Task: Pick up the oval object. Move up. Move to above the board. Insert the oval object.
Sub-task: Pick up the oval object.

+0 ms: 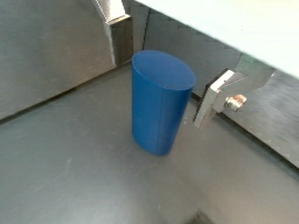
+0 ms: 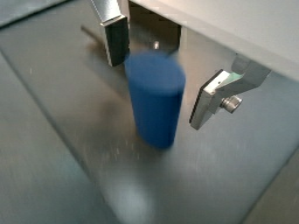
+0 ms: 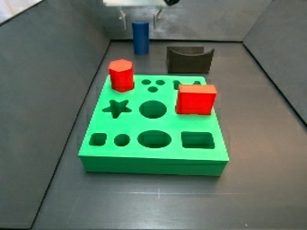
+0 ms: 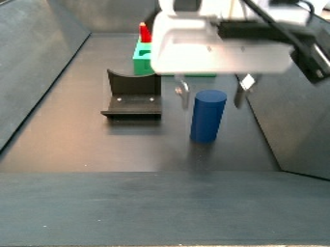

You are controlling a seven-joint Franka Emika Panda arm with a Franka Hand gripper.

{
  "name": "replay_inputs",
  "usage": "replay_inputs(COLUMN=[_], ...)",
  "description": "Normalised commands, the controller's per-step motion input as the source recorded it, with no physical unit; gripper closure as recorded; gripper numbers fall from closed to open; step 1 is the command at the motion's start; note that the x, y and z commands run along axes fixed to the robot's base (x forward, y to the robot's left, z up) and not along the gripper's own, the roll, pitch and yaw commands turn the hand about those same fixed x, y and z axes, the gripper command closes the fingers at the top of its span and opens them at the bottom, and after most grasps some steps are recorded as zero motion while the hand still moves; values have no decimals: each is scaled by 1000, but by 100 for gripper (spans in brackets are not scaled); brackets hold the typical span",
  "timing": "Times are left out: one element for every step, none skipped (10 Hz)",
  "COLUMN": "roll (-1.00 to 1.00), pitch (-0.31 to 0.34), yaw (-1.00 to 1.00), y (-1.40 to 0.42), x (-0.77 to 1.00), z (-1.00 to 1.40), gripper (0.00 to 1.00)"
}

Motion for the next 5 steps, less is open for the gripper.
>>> replay_inputs(roll=[60, 0, 0, 0, 0], pitch=[13, 0, 0, 0, 0], yaw=[0, 0, 0, 0, 0], y=[0, 0, 0, 0, 0], x=[0, 0, 0, 0, 0], z=[0, 0, 0, 0, 0], gripper=[0, 0, 100, 100, 100])
